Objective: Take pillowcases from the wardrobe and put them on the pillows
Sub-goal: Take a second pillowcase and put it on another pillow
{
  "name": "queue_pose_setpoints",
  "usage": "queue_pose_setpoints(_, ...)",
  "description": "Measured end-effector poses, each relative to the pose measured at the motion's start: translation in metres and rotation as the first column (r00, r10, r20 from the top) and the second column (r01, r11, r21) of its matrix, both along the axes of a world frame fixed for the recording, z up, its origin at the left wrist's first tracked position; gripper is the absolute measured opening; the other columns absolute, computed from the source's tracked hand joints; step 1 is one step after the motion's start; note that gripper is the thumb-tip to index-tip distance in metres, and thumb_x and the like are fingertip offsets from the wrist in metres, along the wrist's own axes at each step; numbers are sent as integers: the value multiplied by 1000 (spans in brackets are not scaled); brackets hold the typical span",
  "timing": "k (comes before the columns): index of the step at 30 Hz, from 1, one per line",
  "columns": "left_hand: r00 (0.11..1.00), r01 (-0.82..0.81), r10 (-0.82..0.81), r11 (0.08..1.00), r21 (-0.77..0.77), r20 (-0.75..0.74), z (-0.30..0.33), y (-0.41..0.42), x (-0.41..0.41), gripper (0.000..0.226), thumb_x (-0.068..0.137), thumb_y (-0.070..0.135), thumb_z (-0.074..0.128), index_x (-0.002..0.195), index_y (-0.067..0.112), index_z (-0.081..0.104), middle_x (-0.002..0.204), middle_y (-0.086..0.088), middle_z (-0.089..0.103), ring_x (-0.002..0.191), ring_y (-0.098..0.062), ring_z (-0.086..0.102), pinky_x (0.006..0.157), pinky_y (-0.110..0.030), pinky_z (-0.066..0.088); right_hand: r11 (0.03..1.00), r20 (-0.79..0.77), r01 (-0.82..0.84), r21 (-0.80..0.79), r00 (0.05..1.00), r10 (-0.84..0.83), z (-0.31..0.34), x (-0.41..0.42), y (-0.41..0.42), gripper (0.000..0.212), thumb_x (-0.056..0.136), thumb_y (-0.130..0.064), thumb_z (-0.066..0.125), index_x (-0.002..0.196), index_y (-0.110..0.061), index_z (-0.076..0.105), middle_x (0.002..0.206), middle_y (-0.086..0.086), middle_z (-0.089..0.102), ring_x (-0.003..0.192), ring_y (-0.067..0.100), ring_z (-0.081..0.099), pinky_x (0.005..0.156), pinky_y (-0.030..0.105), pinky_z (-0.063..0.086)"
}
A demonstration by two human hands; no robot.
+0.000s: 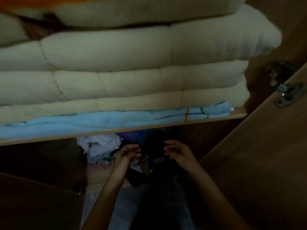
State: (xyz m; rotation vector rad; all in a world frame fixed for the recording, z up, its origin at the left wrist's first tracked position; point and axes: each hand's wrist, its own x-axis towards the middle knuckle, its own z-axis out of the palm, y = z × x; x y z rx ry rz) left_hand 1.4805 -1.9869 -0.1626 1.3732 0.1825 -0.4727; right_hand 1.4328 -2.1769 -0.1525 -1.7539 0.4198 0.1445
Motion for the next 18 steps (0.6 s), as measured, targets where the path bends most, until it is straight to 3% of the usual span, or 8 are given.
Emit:
queue_pose_setpoints(4, 1000, 19, -19, 1000, -5, 6, -61, -14, 14, 18, 90, -1, 44, 95, 7, 60, 93, -6, 66, 83, -12, 64, 78, -22, 48, 1000, 46, 18, 12, 999, -19, -66, 15, -17, 34, 86, 13, 48, 120, 7, 49, 116, 35, 55, 76, 11, 55, 61, 4, 45)
queue_pose_setpoints(6, 999, 25, -24, 1000, -14, 29, -95, -19, 26, 19, 90, 1, 46, 93, 11, 62, 95, -5, 67, 85, -13, 66, 83, -25, 47, 999, 67, 35, 14, 997, -36, -102, 24, -25, 34, 87, 10, 49, 121, 5, 50, 118, 29, 56, 84, 16, 56, 71, 12, 48)
queue_pose_setpoints(8, 996, 50, -50, 999, -3, 73, -131, -22, 38, 20, 91, 3, 47, 93, 13, 63, 95, -2, 69, 82, -10, 69, 79, -22, 52, 999, 98, 35, -17, 995, -33, -142, 34, -31, 36, 87, 8, 51, 122, 3, 50, 116, 22, 57, 96, 20, 54, 81, 24, 45)
queue_pose_setpoints(10, 990, 86, -86, 996, 5, 109, -167, -25, 54, 22, 91, 3, 47, 93, 16, 64, 94, -1, 69, 83, -9, 69, 72, -19, 53, 999, 118, 38, -3, 992, -37, -181, 46, -36, 38, 86, 10, 51, 124, 4, 48, 106, 15, 56, 96, 20, 53, 75, 15, 47)
queue_pose_setpoints(12, 984, 112, -113, 994, 14, 135, -205, -27, 72, 22, 91, 3, 48, 92, 18, 65, 95, -2, 69, 85, -11, 69, 72, -21, 51, 998, 129, 48, 29, 990, -52, -224, 58, -43, 40, 85, 15, 50, 124, 8, 46, 95, 10, 53, 82, 15, 54, 66, 6, 47)
queue_pose_setpoints(15, 974, 104, -105, 994, 18, 199, -258, -28, 98, 24, 91, 1, 47, 92, 17, 64, 92, -3, 68, 83, -9, 69, 67, -16, 51, 998, 168, 52, 18, 984, -54, -287, 79, -55, 43, 82, 13, 55, 124, 7, 46, 88, 1, 52, 76, 7, 57, 67, 9, 48)
queue_pose_setpoints(18, 966, 51, -58, 998, 37, 252, -306, -28, 116, 25, 90, -4, 44, 92, 13, 62, 84, -1, 69, 75, -5, 68, 62, -13, 51, 998, 183, 60, 5, 981, -60, -344, 96, -62, 46, 81, 8, 60, 125, 1, 47, 97, 1, 52, 84, 11, 55, 67, 9, 49)
